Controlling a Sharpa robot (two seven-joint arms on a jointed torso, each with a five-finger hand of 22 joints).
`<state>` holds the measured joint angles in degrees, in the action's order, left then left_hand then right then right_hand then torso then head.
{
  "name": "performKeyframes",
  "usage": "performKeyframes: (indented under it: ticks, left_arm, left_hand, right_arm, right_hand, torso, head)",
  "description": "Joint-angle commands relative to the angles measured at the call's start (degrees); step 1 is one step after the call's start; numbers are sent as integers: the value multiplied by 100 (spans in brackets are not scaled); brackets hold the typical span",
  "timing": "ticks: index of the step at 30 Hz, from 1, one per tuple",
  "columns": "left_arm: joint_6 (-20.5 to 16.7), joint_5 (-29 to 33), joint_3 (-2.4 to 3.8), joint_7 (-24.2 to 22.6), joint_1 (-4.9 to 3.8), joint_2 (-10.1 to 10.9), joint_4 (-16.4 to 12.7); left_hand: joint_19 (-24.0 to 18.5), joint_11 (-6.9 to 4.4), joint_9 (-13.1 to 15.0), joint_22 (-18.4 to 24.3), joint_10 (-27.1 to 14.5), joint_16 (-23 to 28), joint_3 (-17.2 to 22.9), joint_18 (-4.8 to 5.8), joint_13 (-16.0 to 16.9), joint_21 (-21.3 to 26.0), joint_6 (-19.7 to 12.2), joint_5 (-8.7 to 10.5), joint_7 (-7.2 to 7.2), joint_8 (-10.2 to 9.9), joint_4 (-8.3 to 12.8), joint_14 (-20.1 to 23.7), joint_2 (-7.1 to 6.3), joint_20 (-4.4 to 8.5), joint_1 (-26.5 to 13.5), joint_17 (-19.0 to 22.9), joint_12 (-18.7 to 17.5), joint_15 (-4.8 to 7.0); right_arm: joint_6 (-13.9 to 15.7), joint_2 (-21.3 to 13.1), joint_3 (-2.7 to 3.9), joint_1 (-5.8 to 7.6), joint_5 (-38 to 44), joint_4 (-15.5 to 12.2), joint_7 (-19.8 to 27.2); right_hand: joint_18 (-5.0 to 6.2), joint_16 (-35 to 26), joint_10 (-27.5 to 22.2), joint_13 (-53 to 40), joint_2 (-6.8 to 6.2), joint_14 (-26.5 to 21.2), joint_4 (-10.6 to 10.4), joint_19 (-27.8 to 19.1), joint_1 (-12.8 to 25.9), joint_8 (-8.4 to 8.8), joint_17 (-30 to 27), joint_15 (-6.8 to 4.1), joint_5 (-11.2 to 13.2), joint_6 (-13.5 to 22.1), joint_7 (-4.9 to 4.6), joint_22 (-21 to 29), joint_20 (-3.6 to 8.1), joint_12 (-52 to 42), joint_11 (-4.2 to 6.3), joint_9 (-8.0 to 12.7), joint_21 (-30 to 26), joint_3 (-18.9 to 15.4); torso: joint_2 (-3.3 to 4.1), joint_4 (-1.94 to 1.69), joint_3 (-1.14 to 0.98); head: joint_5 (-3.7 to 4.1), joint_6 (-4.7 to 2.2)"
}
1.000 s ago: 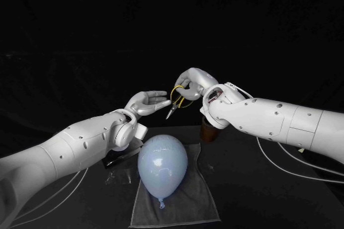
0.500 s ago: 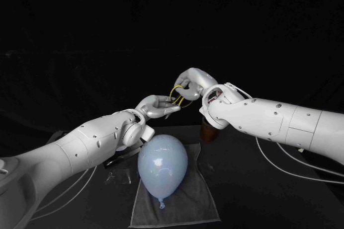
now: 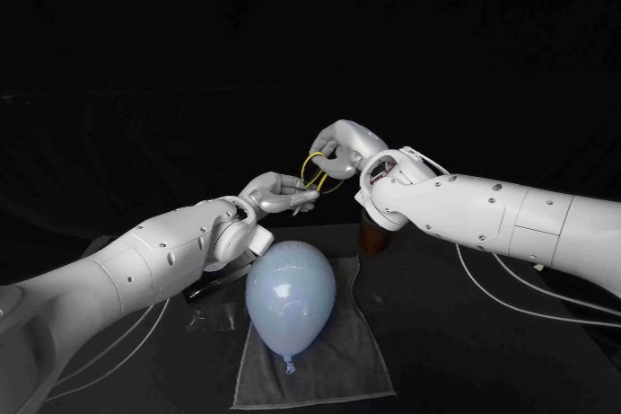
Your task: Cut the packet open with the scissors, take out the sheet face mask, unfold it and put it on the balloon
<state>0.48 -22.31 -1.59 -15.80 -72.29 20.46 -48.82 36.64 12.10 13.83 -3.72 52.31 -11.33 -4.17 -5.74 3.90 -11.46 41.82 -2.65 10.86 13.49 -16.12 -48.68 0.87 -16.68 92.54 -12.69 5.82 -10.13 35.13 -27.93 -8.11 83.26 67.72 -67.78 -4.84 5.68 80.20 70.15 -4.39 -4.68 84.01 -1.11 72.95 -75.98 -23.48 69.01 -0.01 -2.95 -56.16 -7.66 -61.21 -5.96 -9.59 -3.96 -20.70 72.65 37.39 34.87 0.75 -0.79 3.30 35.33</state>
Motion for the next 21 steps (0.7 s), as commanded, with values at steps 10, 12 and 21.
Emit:
performKeyframes:
  ticks: [10, 12, 21]
  left_arm:
    - [190, 49, 4, -55, -12, 20, 7]
    - [184, 47, 4, -58, -12, 20, 12]
    - [108, -15, 3, -60, -12, -2, 26]
  left_hand:
    - [410, -215, 63, -29, 632, -77, 139, -226, 4, -79, 604, -14, 156, 218, -52, -418, 425, 4, 160, -41, 80, 167]
    - [432, -230, 63, -30, 677, -87, 154, -238, 2, -83, 646, -14, 141, 227, -53, -458, 464, 4, 163, -49, 77, 183]
    - [534, -382, 105, -25, 1087, -95, 356, -295, -6, -66, 991, -16, -35, 342, -34, -644, 633, 3, 390, -93, 56, 290]
  right_arm:
    - [96, -18, 5, 4, -16, -8, 78]
    - [94, -19, 5, 4, -16, -6, 77]
    - [97, -22, 5, 4, -16, -16, 74]
  right_hand:
    - [23, 22, 40, -7, -16, 204, 0, 20, 22, -17, 9, -42, -5, 30, -6, 9, 23, 22, 4, -4, 24, 19]
    - [23, 22, 40, -7, -16, 204, 0, 20, 22, -17, 9, -42, -5, 30, -6, 9, 23, 22, 4, -4, 24, 19]
    - [20, 24, 40, -7, -11, 204, -6, 26, 33, -25, 12, -40, -5, 43, -8, -5, 23, 30, 2, -13, 31, 21]
  torso:
    - [0, 2, 9]
    - [0, 2, 12]
    - [0, 5, 9]
  head:
    - [-3, 17]
    - [-2, 21]
    - [-26, 34]
